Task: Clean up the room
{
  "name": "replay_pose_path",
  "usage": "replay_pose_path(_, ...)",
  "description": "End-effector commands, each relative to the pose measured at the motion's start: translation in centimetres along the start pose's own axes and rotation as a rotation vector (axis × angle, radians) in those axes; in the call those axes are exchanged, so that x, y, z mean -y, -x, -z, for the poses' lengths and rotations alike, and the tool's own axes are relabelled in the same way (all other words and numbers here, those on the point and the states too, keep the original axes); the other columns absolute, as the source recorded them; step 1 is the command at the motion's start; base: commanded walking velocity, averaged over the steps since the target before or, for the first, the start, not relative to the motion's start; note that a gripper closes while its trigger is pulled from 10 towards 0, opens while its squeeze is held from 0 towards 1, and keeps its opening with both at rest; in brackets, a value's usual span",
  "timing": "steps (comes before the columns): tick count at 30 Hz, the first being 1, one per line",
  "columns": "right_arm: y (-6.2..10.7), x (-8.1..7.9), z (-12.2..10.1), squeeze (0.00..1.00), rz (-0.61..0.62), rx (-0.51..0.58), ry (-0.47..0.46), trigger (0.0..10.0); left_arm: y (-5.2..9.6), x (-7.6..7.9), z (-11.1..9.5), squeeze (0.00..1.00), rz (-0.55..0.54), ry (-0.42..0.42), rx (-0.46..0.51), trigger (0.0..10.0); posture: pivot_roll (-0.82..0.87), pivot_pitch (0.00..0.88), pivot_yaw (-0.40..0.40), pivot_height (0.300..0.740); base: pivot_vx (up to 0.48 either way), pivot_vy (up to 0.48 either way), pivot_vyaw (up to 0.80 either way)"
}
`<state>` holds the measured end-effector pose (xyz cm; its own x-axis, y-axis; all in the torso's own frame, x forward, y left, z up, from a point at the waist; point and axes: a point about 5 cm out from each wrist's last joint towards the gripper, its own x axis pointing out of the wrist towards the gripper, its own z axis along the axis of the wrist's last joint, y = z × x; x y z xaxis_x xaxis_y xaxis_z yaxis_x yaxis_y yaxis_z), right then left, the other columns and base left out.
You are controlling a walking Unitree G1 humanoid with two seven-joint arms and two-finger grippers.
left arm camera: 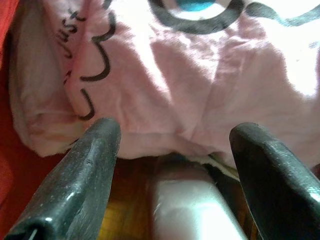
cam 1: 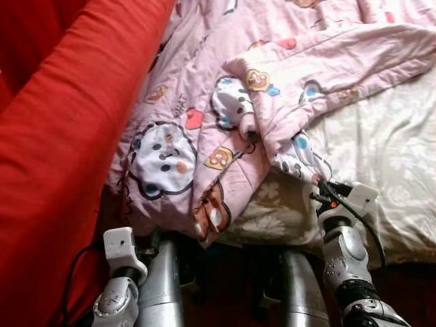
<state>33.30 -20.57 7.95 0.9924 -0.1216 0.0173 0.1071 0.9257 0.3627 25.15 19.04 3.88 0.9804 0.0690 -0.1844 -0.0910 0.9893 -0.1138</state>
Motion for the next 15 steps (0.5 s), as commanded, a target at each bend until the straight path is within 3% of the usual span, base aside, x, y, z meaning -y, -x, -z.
replay_pose_path(1, 0.8, 0.7, 0.7, 0.00, 0.024, -0.016, 0.007, 10.0, 0.8, -0.8, 2.0, 0.00, -0.029, 0.001, -0.068, 10.0, 0.08, 0.269, -0.047, 0.608, 0.000, 0.000, 0.00)
replay_pose_path(5, 0.2, 0.6, -0.1, 0.00, 0.040, 0.005, 0.039, 10.0, -0.5, -1.2, 2.4, 0.00, -0.028, -0.006, -0.079, 10.0, 0.08, 0.228, -0.041, 0.628, 0.000, 0.000, 0.00)
replay_pose_path(15, 0.0, -0.4, 0.0, 0.00, 0.020, 0.002, 0.043, 10.0, -1.4, -1.4, 2.9, 0.00, -0.028, -0.017, -0.096, 10.0, 0.07, 0.190, -0.032, 0.678, 0.000, 0.000, 0.00)
